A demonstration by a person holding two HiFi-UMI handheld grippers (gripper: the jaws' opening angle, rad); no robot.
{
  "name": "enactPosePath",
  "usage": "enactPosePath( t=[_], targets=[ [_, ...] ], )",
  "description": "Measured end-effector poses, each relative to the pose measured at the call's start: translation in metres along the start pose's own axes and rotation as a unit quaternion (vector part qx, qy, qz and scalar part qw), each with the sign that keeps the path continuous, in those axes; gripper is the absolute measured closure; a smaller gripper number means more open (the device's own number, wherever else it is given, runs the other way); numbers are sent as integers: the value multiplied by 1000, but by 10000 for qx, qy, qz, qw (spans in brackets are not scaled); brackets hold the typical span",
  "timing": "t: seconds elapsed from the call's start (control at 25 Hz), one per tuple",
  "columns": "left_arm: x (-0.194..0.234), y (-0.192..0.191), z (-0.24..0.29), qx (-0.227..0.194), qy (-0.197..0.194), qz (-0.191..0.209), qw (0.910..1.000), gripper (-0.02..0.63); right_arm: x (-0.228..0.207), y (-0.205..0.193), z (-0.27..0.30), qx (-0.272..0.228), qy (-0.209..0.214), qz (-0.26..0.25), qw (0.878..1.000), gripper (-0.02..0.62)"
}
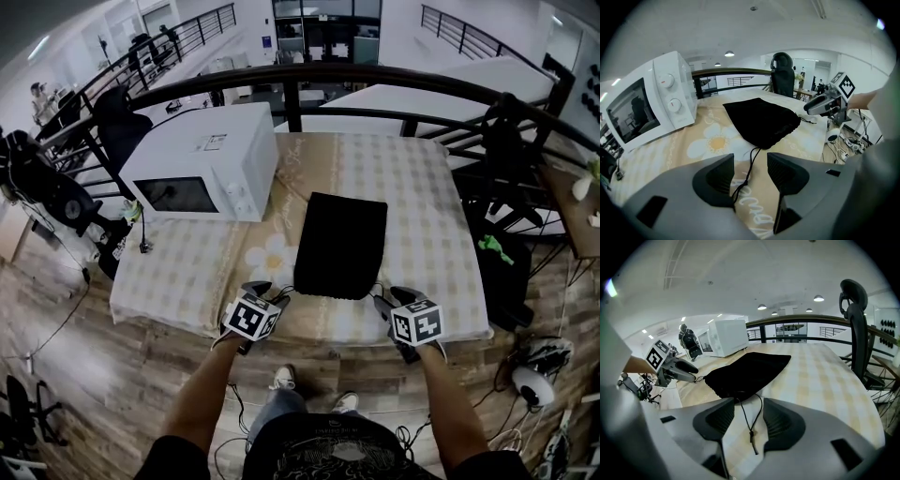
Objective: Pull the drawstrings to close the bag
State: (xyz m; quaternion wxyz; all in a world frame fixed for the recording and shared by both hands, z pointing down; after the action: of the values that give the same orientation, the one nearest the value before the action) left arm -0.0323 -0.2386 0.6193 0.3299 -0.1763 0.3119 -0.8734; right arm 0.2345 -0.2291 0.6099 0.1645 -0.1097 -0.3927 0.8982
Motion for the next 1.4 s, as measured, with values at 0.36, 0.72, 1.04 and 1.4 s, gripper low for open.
enactPosePath(
  t=[0.36, 0.72, 1.04, 1.4],
  targets=[
    [4, -6, 14, 254, -77, 90, 9996, 382, 3, -27, 8, 418, -1, -163, 9990, 400],
    [6, -14, 25, 572, -246, 155, 9979, 385, 2, -38, 16, 676, -81, -239, 9974, 414],
    [-7, -11, 28, 678, -339, 594, 9954, 470, -1, -38, 16, 660, -333, -530, 9959, 465],
    [-5, -10, 28, 724, -604, 131, 9955, 494, 0, -38, 17, 714, -290, -593, 9953, 484]
  ],
)
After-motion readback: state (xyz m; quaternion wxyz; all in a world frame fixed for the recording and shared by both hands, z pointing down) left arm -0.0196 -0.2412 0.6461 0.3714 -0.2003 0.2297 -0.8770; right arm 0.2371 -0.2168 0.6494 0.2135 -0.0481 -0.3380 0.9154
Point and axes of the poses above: the fingertips, and each gripper's own axes: z forward along the fingers, x to its left, y out of its top, the point moved 2 cm from there along -z, backward along the fingers, and after that the axes turned 8 degrees about -y, right-handed, at the moved point
